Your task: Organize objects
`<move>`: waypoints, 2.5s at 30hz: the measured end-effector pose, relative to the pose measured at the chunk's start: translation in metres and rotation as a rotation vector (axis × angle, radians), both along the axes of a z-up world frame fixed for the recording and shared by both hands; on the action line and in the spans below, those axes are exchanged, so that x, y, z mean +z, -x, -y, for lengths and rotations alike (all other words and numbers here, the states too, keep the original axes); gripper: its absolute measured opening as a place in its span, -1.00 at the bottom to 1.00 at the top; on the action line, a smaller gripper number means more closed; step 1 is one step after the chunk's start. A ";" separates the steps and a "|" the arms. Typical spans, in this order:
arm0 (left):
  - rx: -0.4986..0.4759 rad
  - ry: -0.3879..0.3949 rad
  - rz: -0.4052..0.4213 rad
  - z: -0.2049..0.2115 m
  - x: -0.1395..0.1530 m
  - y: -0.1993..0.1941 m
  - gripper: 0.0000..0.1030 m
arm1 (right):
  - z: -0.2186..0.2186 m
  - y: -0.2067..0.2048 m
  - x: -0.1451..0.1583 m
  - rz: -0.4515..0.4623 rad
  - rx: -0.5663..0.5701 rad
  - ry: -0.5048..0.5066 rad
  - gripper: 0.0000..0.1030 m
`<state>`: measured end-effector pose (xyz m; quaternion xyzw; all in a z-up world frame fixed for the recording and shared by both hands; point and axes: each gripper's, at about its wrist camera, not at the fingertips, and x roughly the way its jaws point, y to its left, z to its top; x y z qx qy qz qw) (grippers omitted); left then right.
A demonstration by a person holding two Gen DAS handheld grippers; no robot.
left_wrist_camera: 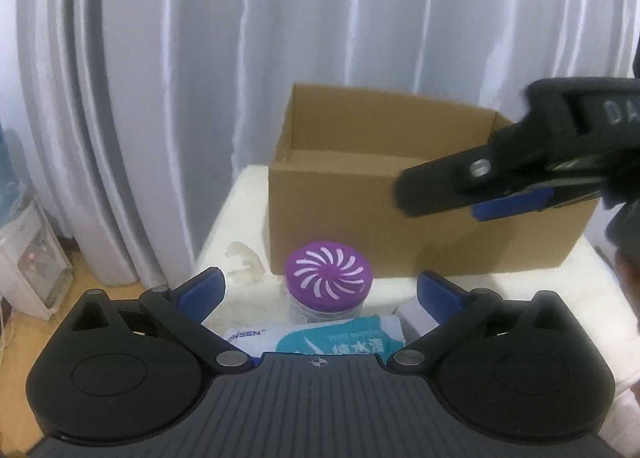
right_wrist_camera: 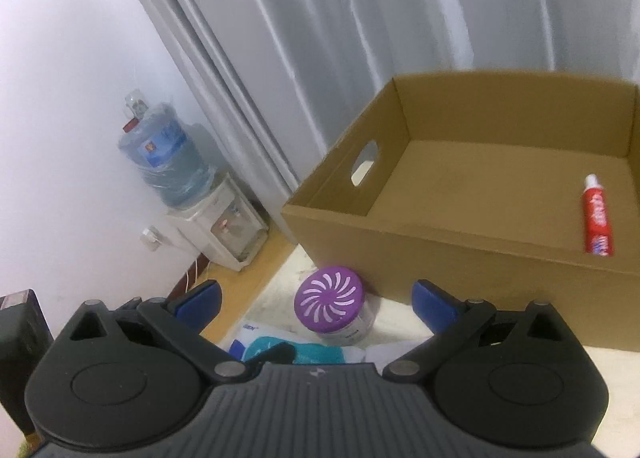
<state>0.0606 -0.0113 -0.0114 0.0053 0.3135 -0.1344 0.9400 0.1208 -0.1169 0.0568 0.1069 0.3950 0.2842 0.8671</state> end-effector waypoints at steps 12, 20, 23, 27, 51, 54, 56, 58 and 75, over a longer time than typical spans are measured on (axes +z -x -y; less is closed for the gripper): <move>-0.027 0.026 -0.133 -0.002 -0.029 -0.046 0.65 | -0.033 -0.048 -0.052 -0.150 -0.006 -0.003 0.63; -0.053 0.060 -0.179 0.001 -0.035 -0.056 0.48 | -0.030 -0.068 -0.075 -0.256 -0.027 -0.057 0.27; -0.059 0.065 -0.197 0.003 -0.037 -0.055 0.35 | -0.028 -0.074 -0.082 -0.298 -0.029 -0.078 0.20; -0.049 0.058 -0.194 0.006 -0.037 -0.053 0.34 | -0.029 -0.076 -0.087 -0.316 -0.024 -0.086 0.16; -0.004 0.078 -0.033 0.016 0.026 -0.002 0.31 | -0.014 -0.038 -0.028 -0.202 0.001 -0.163 0.16; -0.021 0.101 -0.019 0.024 0.036 0.003 0.31 | -0.002 -0.026 -0.016 -0.175 -0.005 -0.173 0.15; -0.039 0.111 -0.008 0.032 0.040 0.009 0.31 | 0.008 -0.018 -0.009 -0.160 -0.015 -0.179 0.15; -0.059 0.115 0.001 0.041 0.041 0.015 0.31 | 0.019 -0.009 -0.004 -0.151 -0.027 -0.183 0.15; -0.168 0.100 -0.081 0.075 -0.010 0.030 0.31 | 0.052 0.023 -0.038 -0.183 -0.100 -0.065 0.15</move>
